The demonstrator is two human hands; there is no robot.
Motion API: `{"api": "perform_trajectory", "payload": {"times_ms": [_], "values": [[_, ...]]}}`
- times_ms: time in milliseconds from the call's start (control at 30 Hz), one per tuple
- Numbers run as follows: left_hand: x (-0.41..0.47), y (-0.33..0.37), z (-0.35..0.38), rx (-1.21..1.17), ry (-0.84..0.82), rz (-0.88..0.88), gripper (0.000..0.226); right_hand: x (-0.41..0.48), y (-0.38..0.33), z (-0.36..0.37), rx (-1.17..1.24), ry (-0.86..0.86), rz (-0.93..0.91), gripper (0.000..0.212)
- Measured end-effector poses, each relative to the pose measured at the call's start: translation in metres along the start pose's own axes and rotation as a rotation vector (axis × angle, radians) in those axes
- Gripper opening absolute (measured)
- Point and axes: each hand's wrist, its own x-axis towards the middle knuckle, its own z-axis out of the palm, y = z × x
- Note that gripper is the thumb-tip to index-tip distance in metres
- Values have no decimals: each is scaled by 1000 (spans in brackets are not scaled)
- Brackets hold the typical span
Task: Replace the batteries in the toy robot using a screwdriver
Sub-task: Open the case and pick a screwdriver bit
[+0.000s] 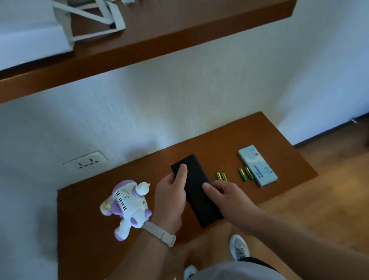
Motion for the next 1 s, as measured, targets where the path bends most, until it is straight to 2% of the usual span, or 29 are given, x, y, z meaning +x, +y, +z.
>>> {"api": "perform_trajectory", "payload": {"times_ms": [300, 600, 700, 800, 900, 1000], "values": [[-22, 7, -43, -48, -12, 99, 28, -34, -26, 36, -41, -52, -80, 37], [-27, 19, -49, -97, -65, 210, 14, -32, -37, 20, 13, -222, -83, 13], [-24, 19, -37, -97, 33, 230, 13, -26, -35, 12, -2, -210, -69, 14], [-25, 20, -26, -179, 96, 209, 15, -23, -30, 8, -64, -163, -6, 26], [-28, 18, -21, -182, 77, 221, 16, -23, -24, 0, -90, -125, 10, 37], [-31, 17, -13, -207, 44, 223, 18, -25, -22, -8, -83, -97, -25, 37]]}}
